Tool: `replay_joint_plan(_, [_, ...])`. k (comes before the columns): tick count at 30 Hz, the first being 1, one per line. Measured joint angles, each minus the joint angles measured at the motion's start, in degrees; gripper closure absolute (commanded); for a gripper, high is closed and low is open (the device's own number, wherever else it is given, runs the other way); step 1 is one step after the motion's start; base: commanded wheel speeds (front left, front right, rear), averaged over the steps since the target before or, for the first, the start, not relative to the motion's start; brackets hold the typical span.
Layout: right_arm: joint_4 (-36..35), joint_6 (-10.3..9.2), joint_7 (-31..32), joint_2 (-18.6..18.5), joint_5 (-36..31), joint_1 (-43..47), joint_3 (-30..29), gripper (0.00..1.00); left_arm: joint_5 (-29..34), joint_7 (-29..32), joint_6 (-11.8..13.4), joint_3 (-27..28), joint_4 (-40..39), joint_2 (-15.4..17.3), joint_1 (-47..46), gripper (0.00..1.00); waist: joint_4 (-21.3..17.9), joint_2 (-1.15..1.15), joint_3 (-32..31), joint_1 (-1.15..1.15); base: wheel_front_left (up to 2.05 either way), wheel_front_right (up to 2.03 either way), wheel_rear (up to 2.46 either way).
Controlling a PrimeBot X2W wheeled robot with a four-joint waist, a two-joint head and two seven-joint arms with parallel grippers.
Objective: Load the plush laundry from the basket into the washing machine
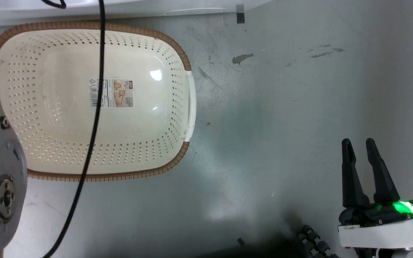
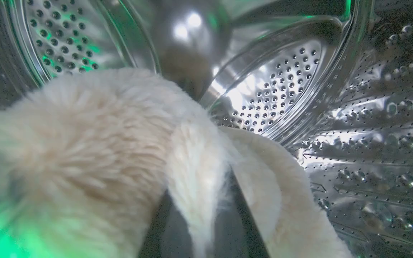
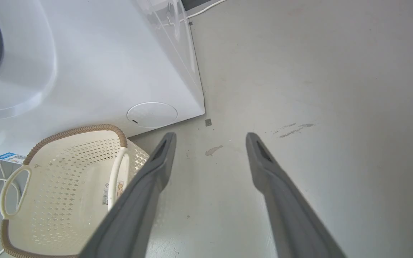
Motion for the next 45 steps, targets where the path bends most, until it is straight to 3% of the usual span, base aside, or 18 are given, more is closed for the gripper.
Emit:
replay_joint_plan(1, [0.0, 0.00, 0.0, 0.0, 0.0, 0.1, 0.0, 0.00, -0.3, 0.1, 0.1, 0.0, 2.2, -0.2, -0.8, 1.00, 0.0, 0.00, 0.1, 0.00, 0.00, 0.00, 0.00])
replay_joint_plan(2, [0.0, 0.00, 0.0, 0.0, 0.0, 0.1, 0.0, 0.00, -0.3, 0.1, 0.1, 0.0, 2.2, -0.2, -0.8, 0.73, 0.0, 0.00, 0.1, 0.00, 0.00, 0.00, 0.00])
replay_joint_plan(3, [0.0, 0.00, 0.0, 0.0, 0.1, 0.1, 0.0, 0.00, -0.4, 0.1, 0.2, 0.0, 3.0, -0.2, -1.3, 0.11, 0.1, 0.00, 0.2, 0.00, 0.00, 0.00, 0.00])
replay_joint_plan(4, [0.0, 0.00, 0.0, 0.0, 0.2, 0.2, 0.0, 0.00, -0.4, 0.1, 0.4, 0.0, 3.8, -0.2, -1.7, 0.00, 0.1, 0.00, 0.3, 0.00, 0.00, 0.00, 0.00])
replay_joint_plan(10, [0.2, 0.00, 0.0, 0.0, 0.3, 0.3, -0.3, 0.00, -2.0, 0.0, 0.5, 0.1, 7.5, -1.1, -3.8, 0.00, 1.1, 0.00, 0.2, 0.00, 0.00, 0.00, 0.00])
replay_joint_plan(20, [0.2, 0.00, 0.0, 0.0, -1.3, -0.5, -1.3, 0.00, -4.5, -0.4, -0.2, -1.1, 11.1, -5.2, -3.9, 0.00, 4.5, 0.00, -1.2, 0.00, 0.00, 0.00, 0.00])
replay_joint_plan(35, [1.9, 0.00, 0.0, 0.0, -3.2, -2.4, -2.1, 0.00, -7.5, -0.5, -0.9, -2.8, 15.0, -8.4, 4.6, 0.00, 8.1, 0.00, -6.8, 0.00, 0.00, 0.00, 0.00])
replay_joint_plan(45, [5.3, 0.00, 0.0, 0.0, -3.8, -3.2, -2.7, 0.00, -9.2, -0.4, -1.1, -4.8, 18.3, -9.8, 12.3, 0.00, 10.2, 0.00, -14.0, 0.00, 0.00, 0.00, 0.00])
